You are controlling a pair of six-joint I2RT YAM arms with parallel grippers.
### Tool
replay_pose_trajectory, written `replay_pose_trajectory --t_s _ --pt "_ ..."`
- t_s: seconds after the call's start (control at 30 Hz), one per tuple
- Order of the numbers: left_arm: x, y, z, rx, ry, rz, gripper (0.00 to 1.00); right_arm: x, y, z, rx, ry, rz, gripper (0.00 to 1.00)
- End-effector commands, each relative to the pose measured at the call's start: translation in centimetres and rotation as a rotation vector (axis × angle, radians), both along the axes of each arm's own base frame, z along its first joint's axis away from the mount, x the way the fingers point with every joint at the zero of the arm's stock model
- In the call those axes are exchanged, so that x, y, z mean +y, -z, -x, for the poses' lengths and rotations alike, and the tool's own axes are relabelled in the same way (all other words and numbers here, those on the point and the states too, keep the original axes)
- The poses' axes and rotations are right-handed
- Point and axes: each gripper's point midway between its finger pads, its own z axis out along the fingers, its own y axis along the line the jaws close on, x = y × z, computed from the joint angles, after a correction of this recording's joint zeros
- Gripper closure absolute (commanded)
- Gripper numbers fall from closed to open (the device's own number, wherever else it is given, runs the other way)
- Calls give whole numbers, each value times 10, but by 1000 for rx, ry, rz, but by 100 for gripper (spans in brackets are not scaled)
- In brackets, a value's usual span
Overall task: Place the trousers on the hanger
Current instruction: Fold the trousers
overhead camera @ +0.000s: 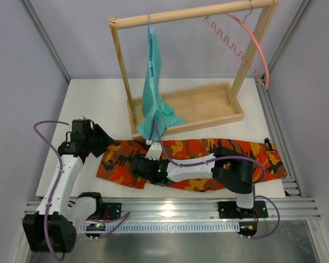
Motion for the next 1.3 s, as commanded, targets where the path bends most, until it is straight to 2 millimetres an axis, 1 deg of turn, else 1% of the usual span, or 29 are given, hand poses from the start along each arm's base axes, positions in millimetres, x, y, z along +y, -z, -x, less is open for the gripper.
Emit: replay_pose_trajectory --t_s 0.0,0.07,0.1,0.13,0.17,0.23,0.27,0.3,0.33,0.37,0.4,0.57,0.63,0.67,0.7,0.73,0.77,0.8,0.87,0.9,0.93,0.97,1.0,1.03,1.07,1.1,1.13,1.17,1.27 --pt "8 -9 -4 -52 -20 -19 44 5 -4 -10 -31 68 3 34" --pt "8 -11 -5 -63 -32 -10 43 9 -3 -11 -30 69 4 36" --pt "8 -13 -5 -67 -36 -9 43 7 1 -12 -27 78 19 40" --pt "8 -13 -5 -69 -42 -5 43 7 1 -13 -29 81 20 46" --pt "8 -12 -4 -66 -47 -7 43 8 0 -14 -34 78 20 60" --pt "8 -12 -5 -67 -51 -1 43 5 -2 -16 -43 88 40 72" --pt "8 -12 -5 -65 -52 0 43 3 -6 -18 -51 89 56 85" --pt "8 -12 -4 -65 -50 -2 43 1 -8 -18 -56 92 68 94" --pt "9 -13 -5 -71 -49 -8 43 -2 -15 -21 -73 105 77 96" --pt "9 -13 -5 -70 -45 -15 43 -4 -21 -23 -82 109 83 96" --pt "8 -16 -7 -85 -30 -15 43 -14 -23 -23 -83 118 122 96" --pt "5 -24 -10 -115 22 -25 39 -46 -60 -16 -91 135 108 96" --pt "2 -28 -12 -126 46 -22 38 -63 -61 -10 -70 151 112 96" --pt "2 -29 -13 -125 49 -24 37 -78 -56 -7 -69 155 135 96" --pt "2 -28 -12 -118 55 -27 36 -85 -67 -5 -73 159 102 96" --pt "2 -29 -12 -117 61 -26 36 -92 -70 -5 -75 160 96 96" --pt "2 -28 -12 -112 64 -27 35 -102 -66 -3 -73 160 105 96" --pt "2 -26 -11 -106 64 -27 35 -112 -76 -2 -72 175 85 96" --pt "1 -24 -9 -99 71 -24 34 -132 -74 -3 -66 206 109 96" --pt "0 -24 -9 -96 73 -24 34 -146 -80 -2 -62 223 116 96" --pt "1 -23 -8 -92 79 -28 34 -157 -80 -4 -55 243 124 96" --pt "1 -22 -6 -88 81 -30 34 -172 -74 -2 -43 248 153 96" --pt "1 -21 -5 -85 83 -32 33 -180 -71 -1 -20 251 150 96" --pt "1 -21 -4 -86 86 -36 32 -189 -80 -2 -25 243 121 96" --pt "1 -19 -2 -81 89 -37 31 -209 -70 -10 -10 278 134 96" --pt "0 -19 -1 -83 91 -35 31 -218 -67 -10 18 275 128 96" --pt "0 -18 -1 -86 89 -31 31 -231 -76 -12 -2 270 108 96" --pt "-2 -18 -1 -88 87 -20 30 -255 -70 -21 6 318 140 96" --pt "-5 -10 1 -74 95 -1 30 -303 -80 -27 -6 386 186 96"
